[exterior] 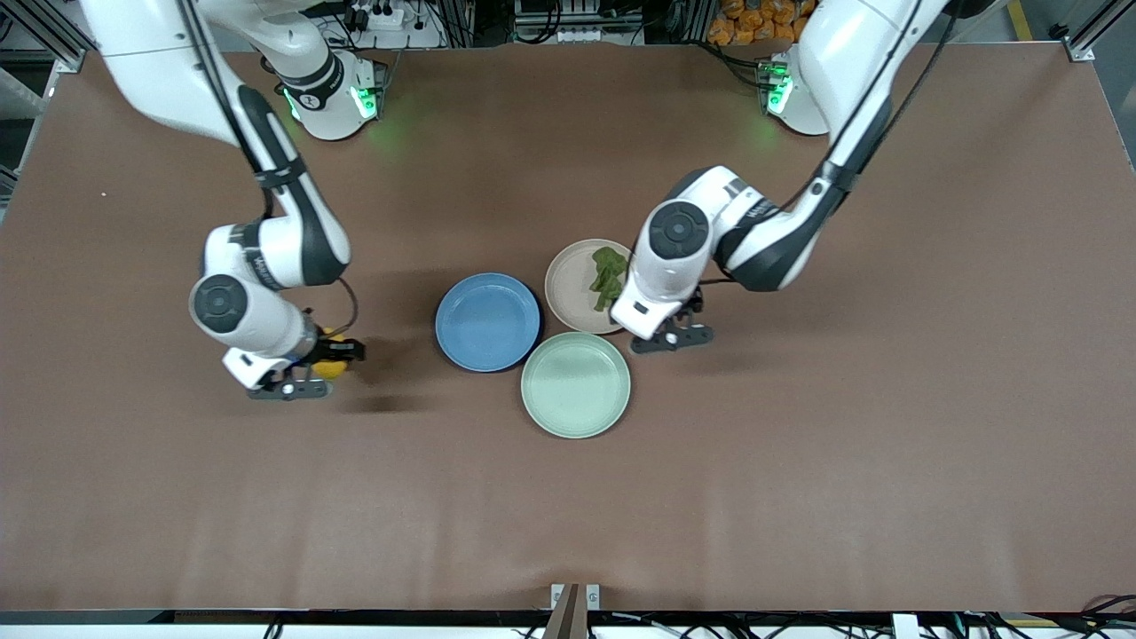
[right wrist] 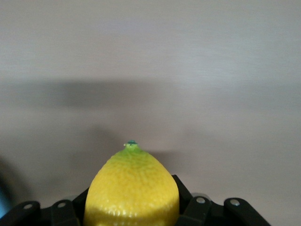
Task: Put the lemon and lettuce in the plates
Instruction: 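Release the lettuce while the right gripper carries the lemon to the blue plate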
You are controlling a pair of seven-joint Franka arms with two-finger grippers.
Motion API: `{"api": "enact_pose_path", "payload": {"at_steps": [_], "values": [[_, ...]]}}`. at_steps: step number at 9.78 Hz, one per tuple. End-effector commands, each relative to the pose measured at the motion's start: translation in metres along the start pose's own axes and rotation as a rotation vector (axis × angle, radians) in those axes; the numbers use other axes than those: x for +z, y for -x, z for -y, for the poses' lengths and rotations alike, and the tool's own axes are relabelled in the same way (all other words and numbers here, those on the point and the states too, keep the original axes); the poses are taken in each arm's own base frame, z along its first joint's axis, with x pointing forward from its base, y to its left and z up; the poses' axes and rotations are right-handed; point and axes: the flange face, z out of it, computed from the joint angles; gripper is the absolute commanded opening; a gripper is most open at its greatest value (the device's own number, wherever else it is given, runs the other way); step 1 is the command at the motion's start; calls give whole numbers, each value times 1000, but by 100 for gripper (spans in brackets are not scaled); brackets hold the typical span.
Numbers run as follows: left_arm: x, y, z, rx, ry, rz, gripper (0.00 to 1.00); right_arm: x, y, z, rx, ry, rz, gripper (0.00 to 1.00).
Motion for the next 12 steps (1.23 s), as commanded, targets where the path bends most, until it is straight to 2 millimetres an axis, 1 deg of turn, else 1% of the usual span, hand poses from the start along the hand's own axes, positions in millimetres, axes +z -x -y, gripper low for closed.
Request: {"api": "enact_pose_path", "payload": {"at_steps": [1, 3, 4, 5, 6, 7, 9, 10, 12], "values": [[-13, -30, 34, 27, -27, -15, 100, -18, 0, 46, 31, -90, -3, 27], [-16, -50, 62, 47, -33, -9, 100, -16, 10, 83, 52, -129, 11, 27], [-21, -59, 78, 49, -36, -12, 100, -17, 15, 102, 61, -128, 13, 28], [-28, -67, 101, 64, -73, 13, 100, -12, 22, 119, 54, -124, 22, 28], [-26, -71, 113, 99, -96, 46, 100, -10, 28, 131, 46, -122, 27, 28], [-26, -72, 122, 109, -109, 53, 100, -8, 33, 144, 46, -121, 30, 29], [-24, -71, 146, 128, -156, 79, 100, 3, 41, 165, 21, -112, 35, 29], [-24, -67, 157, 151, -134, 110, 100, 6, 41, 175, 18, -111, 35, 29], [-41, -59, 191, 222, -102, 135, 100, 15, 46, 198, 31, -104, 40, 29]]}}
